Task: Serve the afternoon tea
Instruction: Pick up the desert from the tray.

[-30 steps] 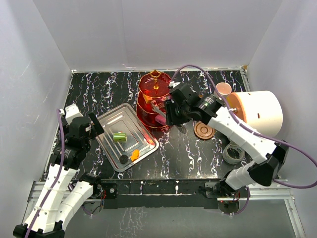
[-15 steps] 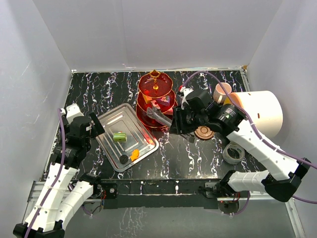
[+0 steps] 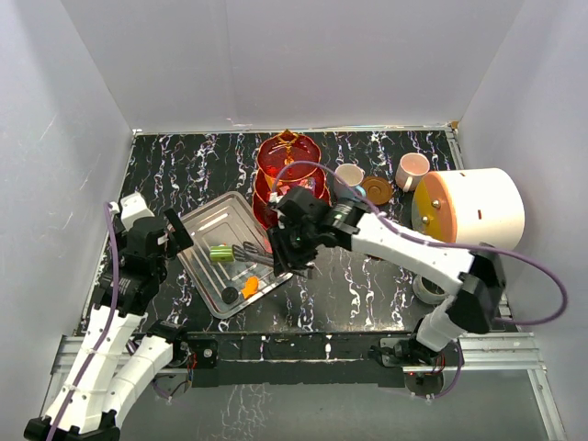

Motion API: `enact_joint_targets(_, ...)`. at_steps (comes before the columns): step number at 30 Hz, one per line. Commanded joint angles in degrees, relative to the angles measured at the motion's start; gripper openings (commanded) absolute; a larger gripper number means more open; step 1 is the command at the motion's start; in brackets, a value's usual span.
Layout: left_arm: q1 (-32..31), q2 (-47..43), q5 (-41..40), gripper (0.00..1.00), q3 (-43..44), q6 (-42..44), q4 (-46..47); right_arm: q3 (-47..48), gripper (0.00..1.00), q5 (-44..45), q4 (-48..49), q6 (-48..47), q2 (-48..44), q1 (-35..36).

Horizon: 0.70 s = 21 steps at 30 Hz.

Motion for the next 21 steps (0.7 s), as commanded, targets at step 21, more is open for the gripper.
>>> enact_joint_targets(21,-0.08,-0.83,-1.78,0.99,1.36,-0.07,-0.34,0.65,0.41,0.89,21.95,6.73,13.12,-1.85)
